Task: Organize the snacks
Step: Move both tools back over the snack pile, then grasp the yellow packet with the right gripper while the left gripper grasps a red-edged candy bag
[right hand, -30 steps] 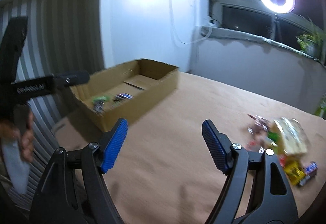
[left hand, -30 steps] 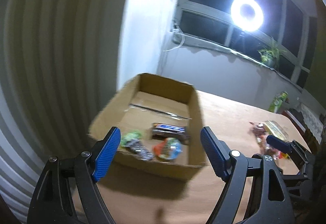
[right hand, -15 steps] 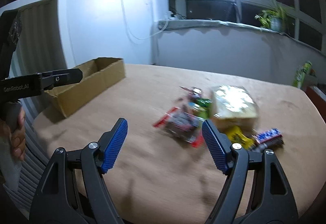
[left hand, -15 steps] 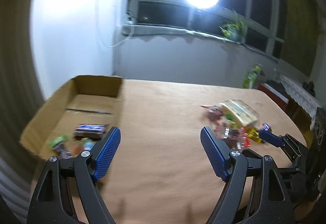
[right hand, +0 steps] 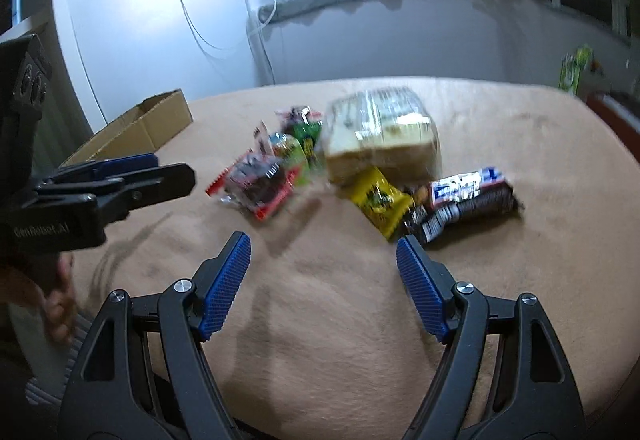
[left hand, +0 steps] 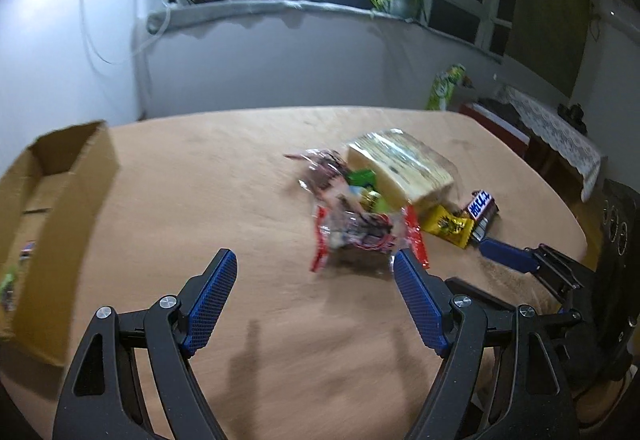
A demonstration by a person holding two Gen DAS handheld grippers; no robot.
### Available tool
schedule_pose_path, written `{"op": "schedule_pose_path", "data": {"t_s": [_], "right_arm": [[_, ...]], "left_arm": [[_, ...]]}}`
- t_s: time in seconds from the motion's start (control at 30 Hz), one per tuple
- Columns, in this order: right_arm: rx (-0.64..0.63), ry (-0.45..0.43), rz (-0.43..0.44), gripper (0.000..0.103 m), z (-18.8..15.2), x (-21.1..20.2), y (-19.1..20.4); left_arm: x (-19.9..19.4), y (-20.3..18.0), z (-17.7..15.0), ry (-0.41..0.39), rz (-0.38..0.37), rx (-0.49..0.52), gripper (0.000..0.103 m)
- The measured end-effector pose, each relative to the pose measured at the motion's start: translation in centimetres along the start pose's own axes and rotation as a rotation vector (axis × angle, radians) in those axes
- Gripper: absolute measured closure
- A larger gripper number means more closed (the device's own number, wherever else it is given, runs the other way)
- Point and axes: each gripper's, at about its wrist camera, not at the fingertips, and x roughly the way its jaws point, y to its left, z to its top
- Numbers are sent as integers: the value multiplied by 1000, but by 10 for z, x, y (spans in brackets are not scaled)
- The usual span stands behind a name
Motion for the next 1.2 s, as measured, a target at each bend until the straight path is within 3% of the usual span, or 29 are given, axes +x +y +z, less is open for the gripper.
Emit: {"op": "schedule_pose_path", "data": {"t_s": [0.47,0.7,0.87,0.9,0.97,1.17,1.2], "right_arm": [[-50,26,12,25,13,16,-16],[-64,27,22,40,20,19,-22],[-100,40,37,71,18,20,-16],[-104,44,43,81,18,20,-15],[-110,47,41,83,18,21,-14],[-105,43,30,84,19,23,-13],[-103,45,31,89,19,23,-13]], "left_arm": [[41,-8,5,79,-62,-18,22],[48,-5,6,102,-95,-37,22],[41,-6,3,92,-140,-40,27],[40,-8,2,90,-150,-34,34],[39,-11,2,86,-148,-21,40],[49,-11,9,105,-154,-23,40],[51,-10,10,106,-157,-28,40]]}}
